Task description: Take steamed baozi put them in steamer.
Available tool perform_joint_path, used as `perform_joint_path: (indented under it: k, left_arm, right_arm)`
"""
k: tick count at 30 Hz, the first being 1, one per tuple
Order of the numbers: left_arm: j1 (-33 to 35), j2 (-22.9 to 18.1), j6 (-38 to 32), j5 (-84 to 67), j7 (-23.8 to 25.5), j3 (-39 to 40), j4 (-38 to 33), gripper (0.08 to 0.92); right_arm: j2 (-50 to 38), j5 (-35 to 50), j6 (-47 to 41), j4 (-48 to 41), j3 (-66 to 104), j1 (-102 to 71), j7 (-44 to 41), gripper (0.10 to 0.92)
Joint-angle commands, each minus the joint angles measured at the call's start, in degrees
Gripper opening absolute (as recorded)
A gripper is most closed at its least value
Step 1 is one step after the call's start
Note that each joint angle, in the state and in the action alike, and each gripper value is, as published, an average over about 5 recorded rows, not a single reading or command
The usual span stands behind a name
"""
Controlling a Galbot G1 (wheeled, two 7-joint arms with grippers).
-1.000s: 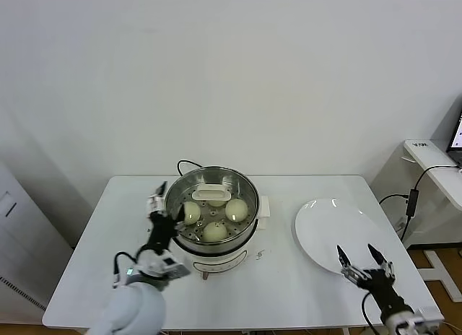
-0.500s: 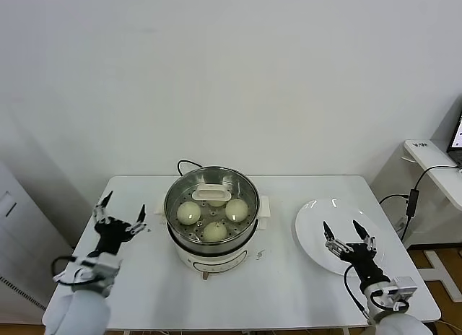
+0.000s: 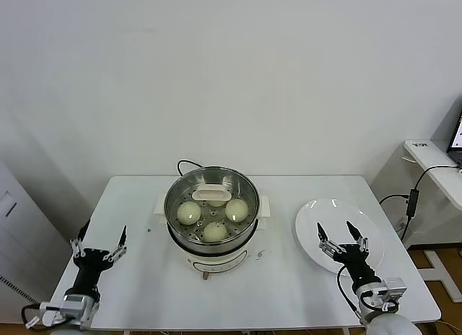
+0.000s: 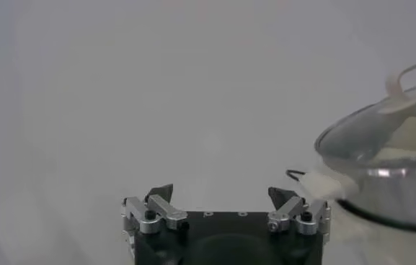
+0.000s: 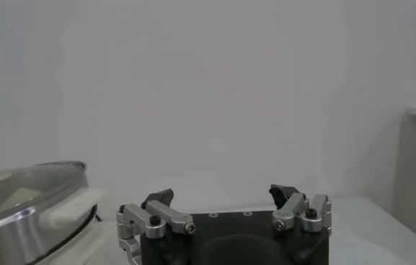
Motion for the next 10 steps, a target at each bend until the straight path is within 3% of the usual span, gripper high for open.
perform_joint_path:
  k: [1,10]
  left_arm:
    - [3.03,-3.55,-8.97,-7.82,3.19,-4.0,4.71,0.823]
    - [2.48,-3.56,-10.25,-11.84,5.66,-3.6,5.43,0.823]
  right_arm:
    - [0.84,-1.21,0.45,-0.81,-1.06,1.07,-0.17,0.823]
    - [1.12,-1.32,0.47,-1.06,-1.84,1.38,-0.42,0.823]
